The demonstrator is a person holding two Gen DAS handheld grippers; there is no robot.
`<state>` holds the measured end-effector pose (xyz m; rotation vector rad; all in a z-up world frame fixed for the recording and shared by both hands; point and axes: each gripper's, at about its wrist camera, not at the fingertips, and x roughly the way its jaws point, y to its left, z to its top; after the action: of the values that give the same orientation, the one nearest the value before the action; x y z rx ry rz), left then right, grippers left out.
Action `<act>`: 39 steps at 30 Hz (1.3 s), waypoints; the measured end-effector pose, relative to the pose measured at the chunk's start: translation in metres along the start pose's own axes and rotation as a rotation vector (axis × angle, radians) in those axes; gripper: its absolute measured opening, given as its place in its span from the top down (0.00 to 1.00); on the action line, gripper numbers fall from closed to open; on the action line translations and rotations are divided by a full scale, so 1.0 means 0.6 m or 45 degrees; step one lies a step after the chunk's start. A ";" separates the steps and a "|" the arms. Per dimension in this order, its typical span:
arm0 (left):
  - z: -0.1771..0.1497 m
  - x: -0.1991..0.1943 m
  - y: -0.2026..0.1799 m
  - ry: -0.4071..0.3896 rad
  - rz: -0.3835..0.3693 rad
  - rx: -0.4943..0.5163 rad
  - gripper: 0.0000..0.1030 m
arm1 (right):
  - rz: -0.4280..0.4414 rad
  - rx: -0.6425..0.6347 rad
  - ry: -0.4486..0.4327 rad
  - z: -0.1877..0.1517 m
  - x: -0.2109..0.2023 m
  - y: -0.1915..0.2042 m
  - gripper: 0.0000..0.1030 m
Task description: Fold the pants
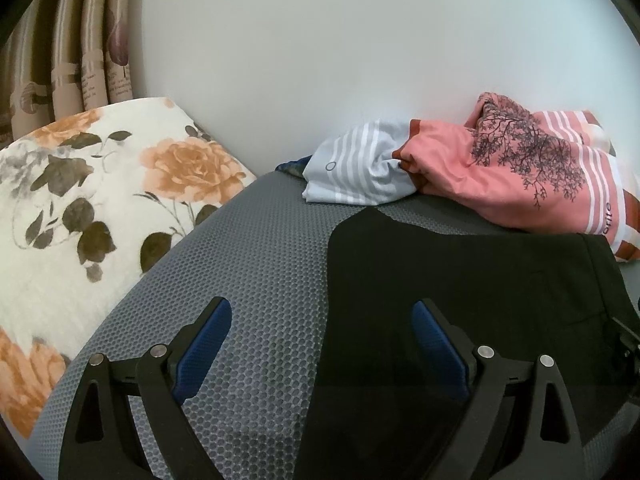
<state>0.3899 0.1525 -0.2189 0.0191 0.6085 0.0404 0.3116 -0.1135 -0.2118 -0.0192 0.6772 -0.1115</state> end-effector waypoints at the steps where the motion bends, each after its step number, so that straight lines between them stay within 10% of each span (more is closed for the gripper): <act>1: 0.000 0.000 0.000 -0.001 -0.001 0.000 0.10 | -0.002 -0.003 -0.002 0.000 0.000 0.000 0.01; 39: 0.000 -0.017 -0.014 -0.067 0.024 0.066 0.05 | -0.047 -0.060 -0.010 0.002 -0.007 0.017 0.01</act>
<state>0.3819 0.1434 -0.2137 0.0756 0.5569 0.0421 0.3102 -0.1032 -0.2086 -0.0773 0.6717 -0.1312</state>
